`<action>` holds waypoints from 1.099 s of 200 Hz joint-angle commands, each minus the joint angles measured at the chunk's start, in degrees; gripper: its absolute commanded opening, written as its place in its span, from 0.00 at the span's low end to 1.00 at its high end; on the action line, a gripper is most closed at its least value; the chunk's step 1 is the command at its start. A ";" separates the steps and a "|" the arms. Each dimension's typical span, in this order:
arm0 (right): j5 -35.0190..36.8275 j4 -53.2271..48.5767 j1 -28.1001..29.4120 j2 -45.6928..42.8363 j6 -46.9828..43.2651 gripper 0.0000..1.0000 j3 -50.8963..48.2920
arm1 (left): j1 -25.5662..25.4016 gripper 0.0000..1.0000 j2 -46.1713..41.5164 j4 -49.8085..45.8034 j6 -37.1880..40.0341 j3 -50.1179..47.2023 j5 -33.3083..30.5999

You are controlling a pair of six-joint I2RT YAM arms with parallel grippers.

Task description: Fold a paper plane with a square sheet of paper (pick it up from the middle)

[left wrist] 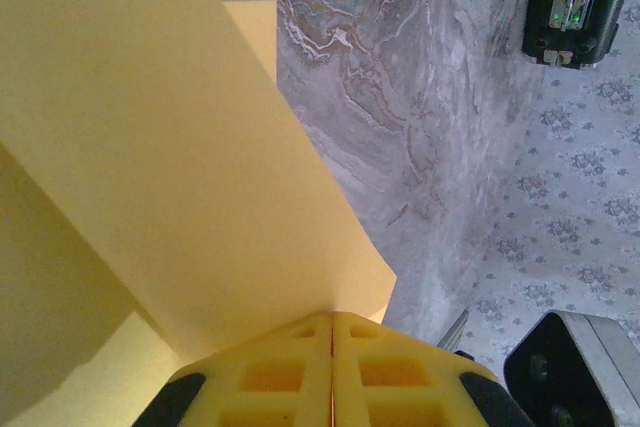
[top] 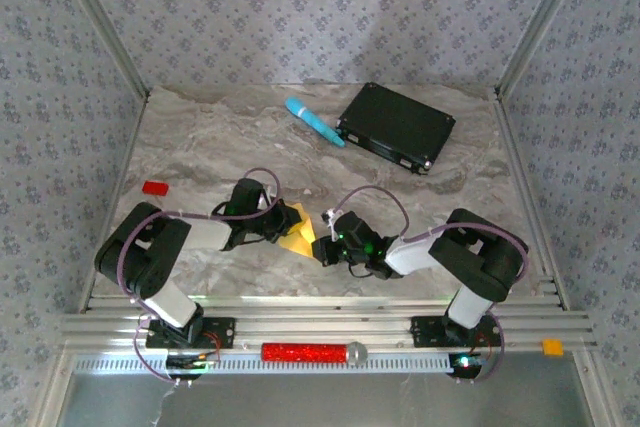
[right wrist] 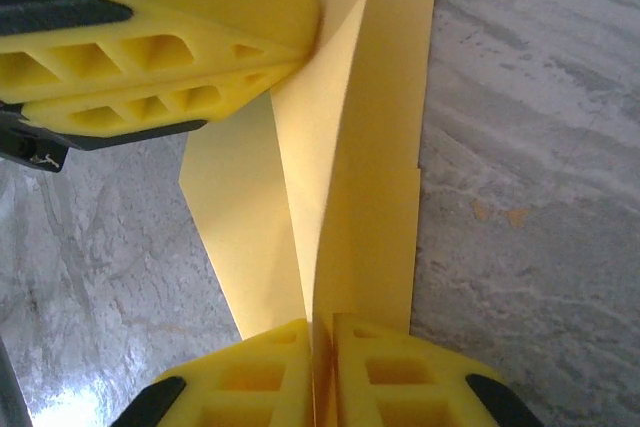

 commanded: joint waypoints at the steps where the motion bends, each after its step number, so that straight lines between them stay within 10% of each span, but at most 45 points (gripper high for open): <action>1: -1.85 -1.79 0.02 0.47 -0.76 0.12 1.00 | -0.30 0.08 0.74 0.49 1.19 0.93 -0.62; 220: -0.61 5.69 0.51 0.15 -1.02 0.15 -0.76 | -0.32 0.07 -0.31 -1.12 1.68 0.74 -1.70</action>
